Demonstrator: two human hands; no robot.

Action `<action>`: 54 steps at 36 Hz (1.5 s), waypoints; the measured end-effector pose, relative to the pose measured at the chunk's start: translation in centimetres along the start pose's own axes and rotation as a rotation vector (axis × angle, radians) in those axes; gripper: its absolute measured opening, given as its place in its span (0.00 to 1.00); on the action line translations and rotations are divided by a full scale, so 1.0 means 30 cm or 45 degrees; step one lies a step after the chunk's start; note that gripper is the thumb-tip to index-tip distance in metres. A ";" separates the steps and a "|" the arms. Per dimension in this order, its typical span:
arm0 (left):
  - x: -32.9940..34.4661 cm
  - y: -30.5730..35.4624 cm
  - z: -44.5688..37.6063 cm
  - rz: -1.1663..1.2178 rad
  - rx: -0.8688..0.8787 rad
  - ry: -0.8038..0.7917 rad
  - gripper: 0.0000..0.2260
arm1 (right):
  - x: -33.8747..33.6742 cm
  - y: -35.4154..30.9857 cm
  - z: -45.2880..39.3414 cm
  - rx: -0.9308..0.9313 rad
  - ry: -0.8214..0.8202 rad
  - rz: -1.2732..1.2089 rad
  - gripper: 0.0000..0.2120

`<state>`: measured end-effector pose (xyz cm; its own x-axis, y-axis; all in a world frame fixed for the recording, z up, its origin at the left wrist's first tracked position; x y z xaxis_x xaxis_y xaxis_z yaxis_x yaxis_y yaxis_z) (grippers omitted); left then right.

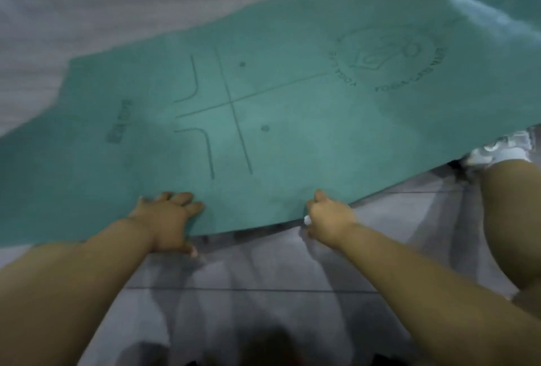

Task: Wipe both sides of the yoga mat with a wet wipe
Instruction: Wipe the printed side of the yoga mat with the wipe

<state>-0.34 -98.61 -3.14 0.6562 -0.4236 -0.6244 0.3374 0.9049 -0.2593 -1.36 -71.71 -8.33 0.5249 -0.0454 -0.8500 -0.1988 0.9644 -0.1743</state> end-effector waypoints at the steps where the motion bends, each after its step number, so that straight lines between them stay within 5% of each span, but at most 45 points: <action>1: 0.018 -0.016 0.013 -0.022 -0.009 0.003 0.43 | 0.017 -0.005 -0.009 0.024 0.009 -0.010 0.15; 9: 0.022 -0.027 0.028 0.212 0.004 0.184 0.19 | -0.059 0.063 -0.007 0.174 0.390 -0.039 0.08; 16: -0.065 0.145 -0.013 0.493 0.141 0.319 0.21 | -0.488 0.091 0.095 -0.159 1.052 -0.006 0.04; 22: -0.231 0.416 -0.033 0.776 0.361 0.587 0.21 | -0.731 0.262 0.259 -0.101 1.328 0.094 0.10; 28: -0.384 0.692 -0.033 0.782 0.614 0.577 0.22 | -0.849 0.410 0.431 -0.074 1.584 0.265 0.09; 32: -0.435 0.825 -0.051 0.707 0.699 0.521 0.21 | -0.852 0.529 0.439 0.042 1.408 0.270 0.11; 38: -0.331 0.910 -0.068 0.532 0.818 0.148 0.25 | -0.676 0.646 0.370 0.469 0.384 0.331 0.07; 54: 0.037 0.255 -0.039 0.175 0.303 0.089 0.21 | -0.205 0.022 0.218 0.122 0.235 0.038 0.11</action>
<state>2.17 -92.10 -6.68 0.6615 -0.2860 -0.6933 0.4027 0.9153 0.0067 0.70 -69.10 0.03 0.3575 -0.0551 -0.9323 -0.1274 0.9860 -0.1071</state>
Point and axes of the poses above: each hand's wrist, its own z-axis away from the middle knuckle, its own x-axis out of the palm, y = z × x, the point moved 7 cm from there along -z, towards the middle knuckle
